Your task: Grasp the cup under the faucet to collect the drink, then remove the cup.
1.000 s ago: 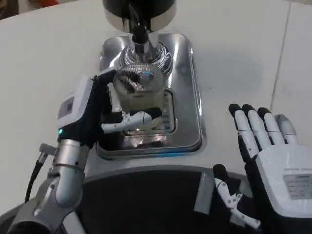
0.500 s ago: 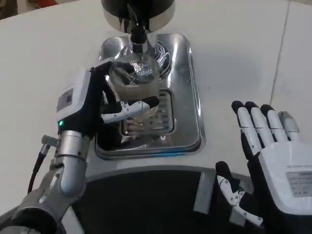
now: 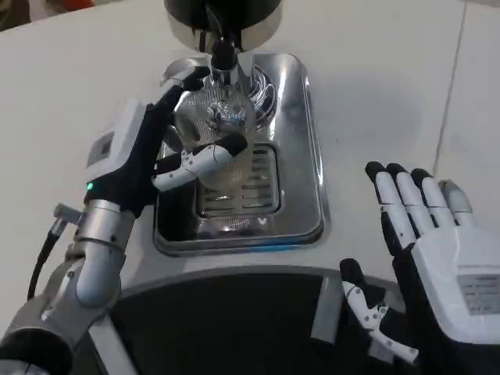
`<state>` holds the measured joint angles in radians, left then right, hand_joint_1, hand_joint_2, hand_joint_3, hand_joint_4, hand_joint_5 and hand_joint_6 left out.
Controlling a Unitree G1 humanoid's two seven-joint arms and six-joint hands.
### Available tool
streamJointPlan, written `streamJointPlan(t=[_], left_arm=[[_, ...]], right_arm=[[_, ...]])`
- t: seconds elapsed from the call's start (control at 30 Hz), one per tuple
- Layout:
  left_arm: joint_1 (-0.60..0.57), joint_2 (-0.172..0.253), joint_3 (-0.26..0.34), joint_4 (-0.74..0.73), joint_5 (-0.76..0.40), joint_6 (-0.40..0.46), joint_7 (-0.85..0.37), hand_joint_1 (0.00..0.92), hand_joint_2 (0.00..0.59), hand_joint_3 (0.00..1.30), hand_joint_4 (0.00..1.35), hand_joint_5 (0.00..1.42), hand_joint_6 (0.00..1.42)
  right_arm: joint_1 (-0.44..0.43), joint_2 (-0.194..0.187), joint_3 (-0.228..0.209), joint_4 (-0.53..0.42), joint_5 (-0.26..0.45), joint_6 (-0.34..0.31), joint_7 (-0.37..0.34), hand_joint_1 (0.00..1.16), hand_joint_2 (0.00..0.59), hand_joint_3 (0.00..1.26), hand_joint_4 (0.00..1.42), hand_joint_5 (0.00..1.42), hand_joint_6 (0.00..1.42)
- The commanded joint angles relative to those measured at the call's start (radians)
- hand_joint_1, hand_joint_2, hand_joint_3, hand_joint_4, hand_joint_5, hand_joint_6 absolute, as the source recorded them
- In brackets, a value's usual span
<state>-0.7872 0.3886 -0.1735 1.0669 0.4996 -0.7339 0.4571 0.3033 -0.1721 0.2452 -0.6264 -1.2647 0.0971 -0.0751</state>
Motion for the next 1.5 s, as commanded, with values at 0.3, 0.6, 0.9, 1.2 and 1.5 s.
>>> streamJointPlan(t=[0.3, 0.6, 0.9, 1.2, 1.5], left_arm=[[0.239, 0.218, 0.134, -0.150, -0.115, -0.074, -0.074, 0.097, 0.006, 0.20, 0.18, 0.55, 0.64], [0.487, 0.314, 0.200, -0.365, -0.022, -0.040, -0.009, 0.003, 0.037, 0.00, 0.00, 0.23, 0.25], [0.840, 0.366, 0.253, -0.821, 0.163, 0.105, -0.043, 0.000, 0.042, 0.00, 0.00, 0.00, 0.00], [0.955, 0.288, 0.320, -0.947, 0.037, 0.146, -0.087, 0.000, 0.043, 0.00, 0.00, 0.00, 0.00], [0.999, 0.259, 0.367, -0.967, -0.020, 0.132, -0.133, 0.000, 0.041, 0.00, 0.00, 0.00, 0.00]], right_arm=[[-0.195, 0.028, -0.021, 0.046, 0.158, -0.008, 0.038, 0.38, 0.515, 0.00, 0.00, 0.00, 0.00], [-0.437, 0.078, -0.046, 0.120, 0.341, 0.030, 0.123, 0.38, 0.513, 0.00, 0.00, 0.00, 0.00], [-0.611, 0.162, -0.107, 0.083, 0.664, 0.130, 0.224, 0.37, 0.515, 0.00, 0.00, 0.00, 0.00], [-0.727, 0.196, -0.130, 0.133, 0.951, 0.109, 0.256, 0.36, 0.523, 0.00, 0.00, 0.00, 0.00], [-0.727, 0.214, -0.086, 0.219, 1.106, -0.006, 0.244, 0.37, 0.536, 0.00, 0.00, 0.00, 0.00]])
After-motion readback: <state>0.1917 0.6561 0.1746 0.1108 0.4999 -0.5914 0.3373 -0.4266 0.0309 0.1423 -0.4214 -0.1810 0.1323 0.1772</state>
